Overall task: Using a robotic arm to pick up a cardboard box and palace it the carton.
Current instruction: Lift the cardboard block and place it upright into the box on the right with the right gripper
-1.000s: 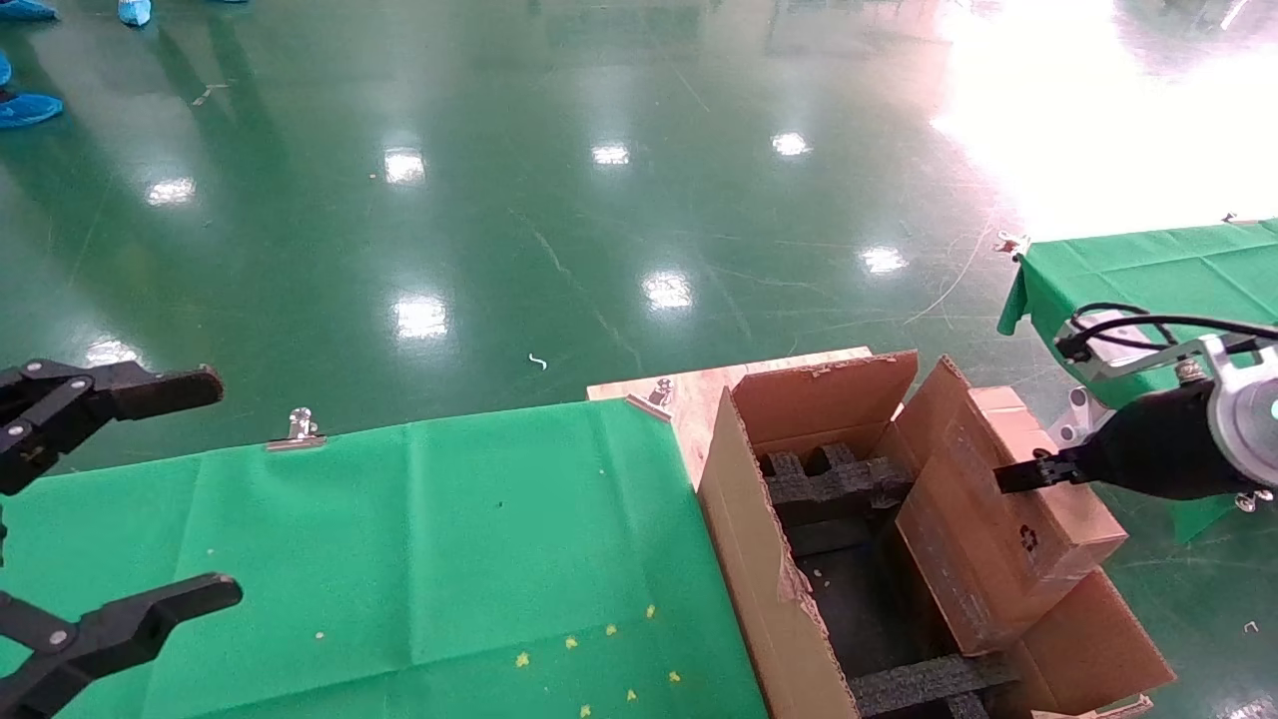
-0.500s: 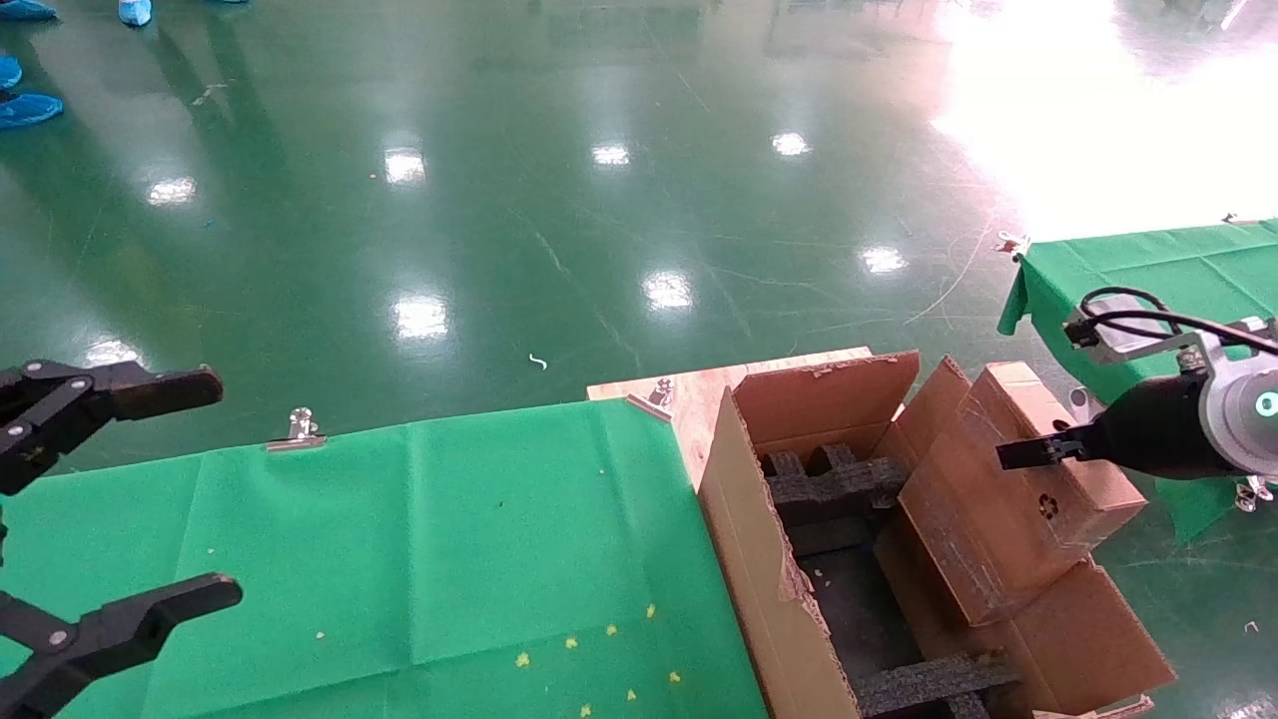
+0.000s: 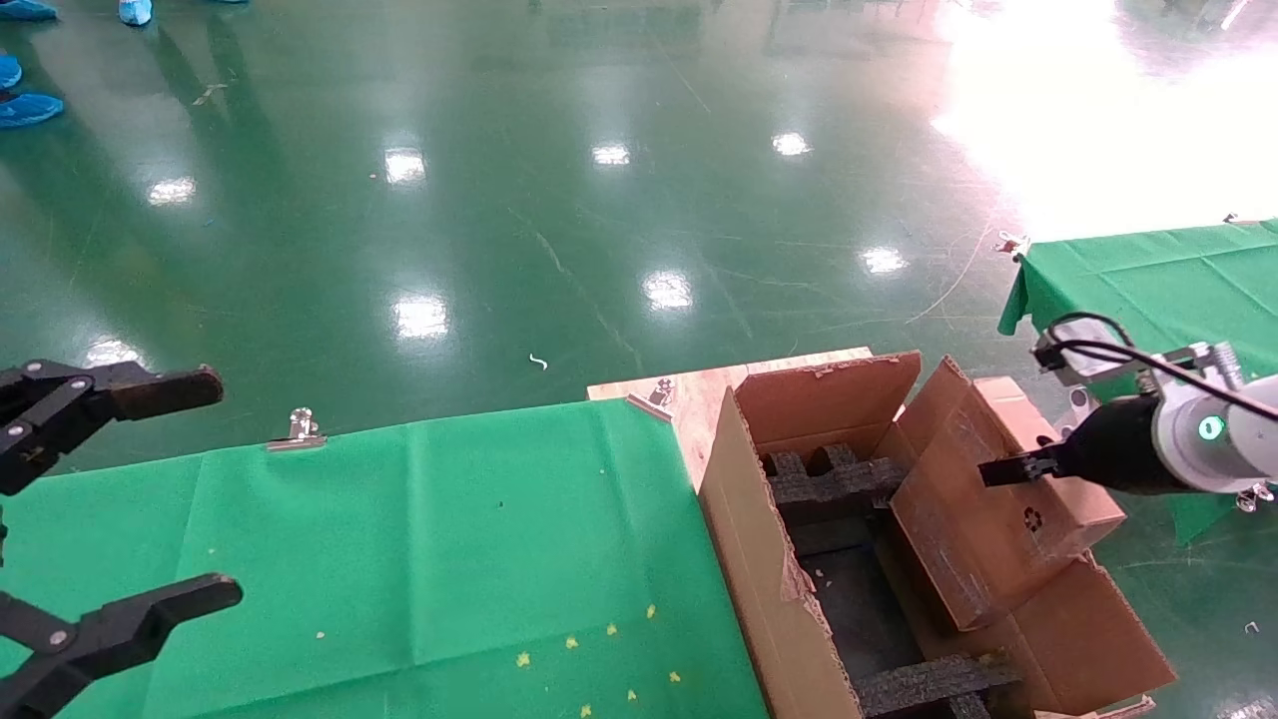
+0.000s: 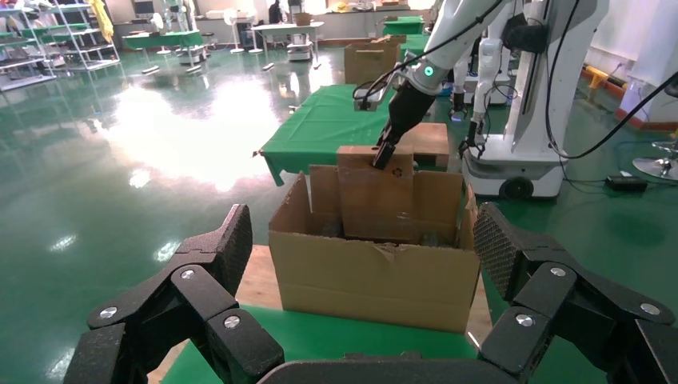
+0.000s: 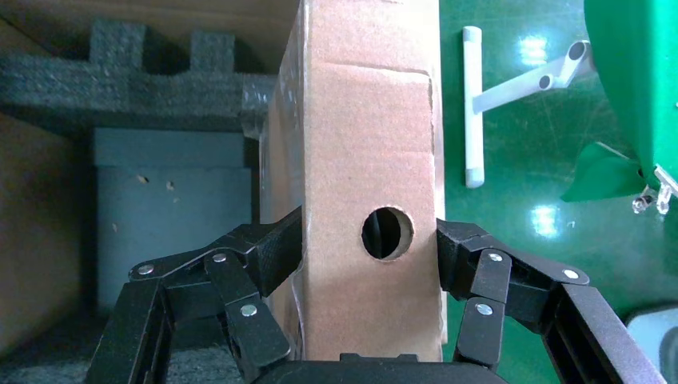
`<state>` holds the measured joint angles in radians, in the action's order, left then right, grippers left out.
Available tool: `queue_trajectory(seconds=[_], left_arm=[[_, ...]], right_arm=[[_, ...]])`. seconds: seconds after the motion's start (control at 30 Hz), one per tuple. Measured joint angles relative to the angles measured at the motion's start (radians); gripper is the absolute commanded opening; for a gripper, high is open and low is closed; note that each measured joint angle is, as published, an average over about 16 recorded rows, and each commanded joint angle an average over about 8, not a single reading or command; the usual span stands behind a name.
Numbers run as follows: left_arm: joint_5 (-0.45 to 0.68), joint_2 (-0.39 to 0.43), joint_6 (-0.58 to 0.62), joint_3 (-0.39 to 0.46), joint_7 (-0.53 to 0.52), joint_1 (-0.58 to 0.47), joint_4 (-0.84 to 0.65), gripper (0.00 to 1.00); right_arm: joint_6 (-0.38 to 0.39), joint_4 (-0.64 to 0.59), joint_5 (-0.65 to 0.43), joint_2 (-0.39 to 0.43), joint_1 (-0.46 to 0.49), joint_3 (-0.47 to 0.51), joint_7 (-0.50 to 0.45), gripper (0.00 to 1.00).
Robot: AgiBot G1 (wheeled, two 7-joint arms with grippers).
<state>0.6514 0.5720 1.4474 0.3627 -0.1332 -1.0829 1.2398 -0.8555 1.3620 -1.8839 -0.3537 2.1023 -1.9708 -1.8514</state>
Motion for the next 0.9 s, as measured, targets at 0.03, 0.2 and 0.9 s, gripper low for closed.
queue_trajectory(seconds=[0.03, 0.2, 0.9], left_arm=[[0.000, 0.000, 0.000, 0.000, 0.000, 0.000, 0.000, 1.00], [0.000, 0.000, 0.000, 0.000, 0.000, 0.000, 0.000, 1.00], [0.000, 0.000, 0.000, 0.000, 0.000, 0.000, 0.000, 1.00]], right_arm=[[0.005, 0.000, -0.006, -0.004, -0.006, -0.003, -0.006, 0.00], [0.031, 0.000, -0.033, -0.024, -0.040, -0.016, -0.037, 0.00], [0.106, -0.002, -0.197, -0.103, -0.187, -0.058, -0.245, 0.00]])
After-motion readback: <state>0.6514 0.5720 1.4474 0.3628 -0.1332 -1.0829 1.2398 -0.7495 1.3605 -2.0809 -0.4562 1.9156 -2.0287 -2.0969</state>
